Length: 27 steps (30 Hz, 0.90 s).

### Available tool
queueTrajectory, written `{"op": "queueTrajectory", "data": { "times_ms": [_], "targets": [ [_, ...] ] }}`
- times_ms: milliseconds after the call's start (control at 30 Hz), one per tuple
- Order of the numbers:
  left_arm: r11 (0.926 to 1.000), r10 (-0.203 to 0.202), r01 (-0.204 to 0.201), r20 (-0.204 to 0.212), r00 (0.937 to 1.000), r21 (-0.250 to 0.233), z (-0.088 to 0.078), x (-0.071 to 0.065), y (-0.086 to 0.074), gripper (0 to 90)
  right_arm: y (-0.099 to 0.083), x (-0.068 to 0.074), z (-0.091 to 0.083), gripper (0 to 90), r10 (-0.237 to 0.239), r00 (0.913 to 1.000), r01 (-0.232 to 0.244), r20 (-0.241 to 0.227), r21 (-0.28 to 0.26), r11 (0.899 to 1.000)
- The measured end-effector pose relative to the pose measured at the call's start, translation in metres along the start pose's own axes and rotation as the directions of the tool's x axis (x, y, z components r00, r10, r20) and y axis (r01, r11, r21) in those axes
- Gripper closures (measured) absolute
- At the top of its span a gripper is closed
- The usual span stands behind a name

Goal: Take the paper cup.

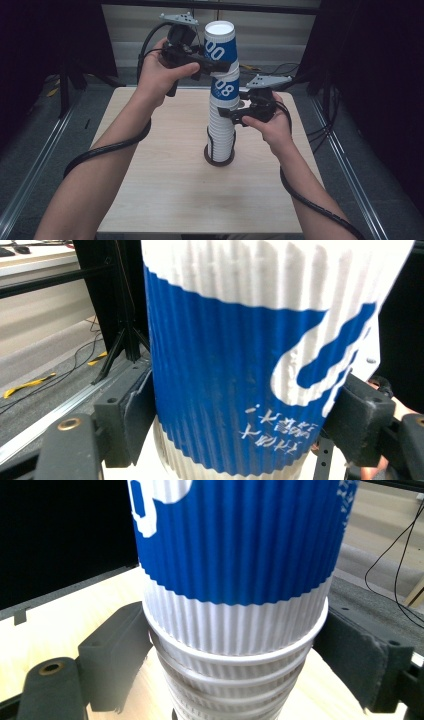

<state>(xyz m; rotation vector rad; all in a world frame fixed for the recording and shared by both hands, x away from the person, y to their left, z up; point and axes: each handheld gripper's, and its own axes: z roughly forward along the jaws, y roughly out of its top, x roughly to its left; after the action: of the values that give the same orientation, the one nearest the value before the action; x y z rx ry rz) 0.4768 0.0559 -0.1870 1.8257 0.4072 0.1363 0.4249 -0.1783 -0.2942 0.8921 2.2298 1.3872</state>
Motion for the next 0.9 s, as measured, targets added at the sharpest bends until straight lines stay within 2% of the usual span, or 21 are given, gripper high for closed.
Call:
{"op": "queueTrajectory", "data": {
  "times_ms": [433,467,700,900],
  "targets": [
    [1.0000,0.001,-0.001,-0.005,1.0000,-0.002,-0.012,0.002,0.002,22.0,0.000,-0.001,0.000,14.8,-0.003,1.0000,0.003,-0.004,-0.003,1.000],
    [0.9999,-0.013,0.013,-0.003,0.9999,-0.008,-0.015,0.003,0.000,22.0,0.000,-0.001,0.000,14.7,-0.005,1.0000,0.005,-0.003,-0.003,1.000],
    [0.9997,-0.015,0.015,-0.007,0.9999,-0.019,-0.024,0.005,-0.005,22.0,-0.001,-0.001,0.000,14.8,-0.007,1.0000,0.007,-0.004,-0.004,1.000],
    [0.9990,-0.034,0.034,-0.014,0.9993,-0.029,-0.038,0.010,-0.013,22.0,-0.001,0.000,-0.001,14.9,-0.007,1.0000,0.007,0.000,-0.006,1.000]
  ]
}}
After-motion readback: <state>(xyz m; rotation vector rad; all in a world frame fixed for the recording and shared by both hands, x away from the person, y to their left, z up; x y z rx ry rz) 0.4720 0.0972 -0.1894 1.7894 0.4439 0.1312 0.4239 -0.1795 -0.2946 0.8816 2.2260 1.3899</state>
